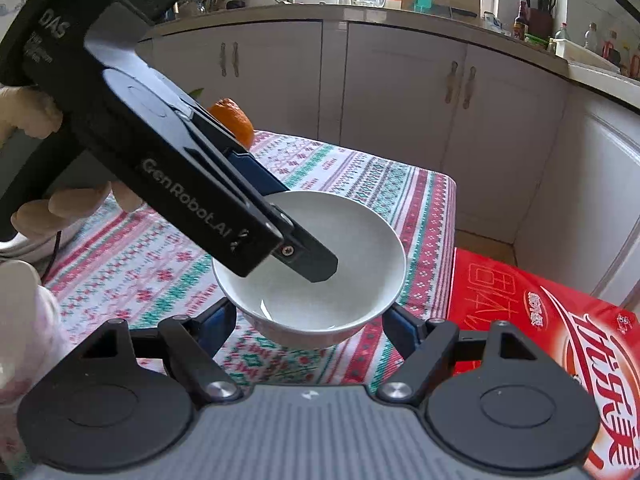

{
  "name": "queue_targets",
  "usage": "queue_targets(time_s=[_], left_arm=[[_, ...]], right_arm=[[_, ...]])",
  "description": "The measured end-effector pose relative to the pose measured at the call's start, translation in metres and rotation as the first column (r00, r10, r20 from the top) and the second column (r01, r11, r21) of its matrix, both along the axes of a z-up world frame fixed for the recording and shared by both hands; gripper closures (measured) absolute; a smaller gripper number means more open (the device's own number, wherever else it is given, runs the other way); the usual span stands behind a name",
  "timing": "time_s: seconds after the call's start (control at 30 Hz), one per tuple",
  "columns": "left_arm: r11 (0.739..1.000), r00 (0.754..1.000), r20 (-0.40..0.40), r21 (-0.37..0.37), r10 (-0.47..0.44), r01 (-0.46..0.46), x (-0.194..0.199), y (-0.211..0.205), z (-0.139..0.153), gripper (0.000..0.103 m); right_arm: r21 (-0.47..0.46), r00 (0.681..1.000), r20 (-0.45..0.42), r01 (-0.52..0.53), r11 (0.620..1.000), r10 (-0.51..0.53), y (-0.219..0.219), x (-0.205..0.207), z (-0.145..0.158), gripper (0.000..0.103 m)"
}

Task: Organize plates and bowls
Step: 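Lift the floral bowl and carry it over the stack with the left tool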

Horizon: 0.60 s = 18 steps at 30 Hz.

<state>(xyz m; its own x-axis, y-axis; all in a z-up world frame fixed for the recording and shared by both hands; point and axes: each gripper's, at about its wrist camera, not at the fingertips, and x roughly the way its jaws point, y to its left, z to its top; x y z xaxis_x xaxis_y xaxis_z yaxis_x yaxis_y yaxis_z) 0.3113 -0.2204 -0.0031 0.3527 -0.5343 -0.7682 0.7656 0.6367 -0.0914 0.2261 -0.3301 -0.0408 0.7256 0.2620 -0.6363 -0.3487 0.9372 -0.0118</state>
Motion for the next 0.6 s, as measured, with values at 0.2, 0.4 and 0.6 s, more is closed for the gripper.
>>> queue_targets(time_s=[0.2,0.4,0.6], left_arm=[[1.000,1.000,0.011,-0.016,0.024,-0.024,-0.020,0.019,0.017,0.035],[0.998,0.998,0.035,-0.024,0.056,-0.055,-0.044,0.038,0.030,0.035],[0.996,0.996,0.041,-0.045,0.083,-0.081,-0.065,0.060,0.040,0.035]], right_arm=[[0.003,1.000,0.005,-0.027,1.000,0.027,0.013,-0.017,0.019,0.019],[-0.008,0.998,0.011,-0.059,0.998,0.059,0.032,-0.036,0.035,0.019],[-0.017,0.996,0.011,-0.090,0.996,0.090,0.051,-0.053,0.048,0.019]])
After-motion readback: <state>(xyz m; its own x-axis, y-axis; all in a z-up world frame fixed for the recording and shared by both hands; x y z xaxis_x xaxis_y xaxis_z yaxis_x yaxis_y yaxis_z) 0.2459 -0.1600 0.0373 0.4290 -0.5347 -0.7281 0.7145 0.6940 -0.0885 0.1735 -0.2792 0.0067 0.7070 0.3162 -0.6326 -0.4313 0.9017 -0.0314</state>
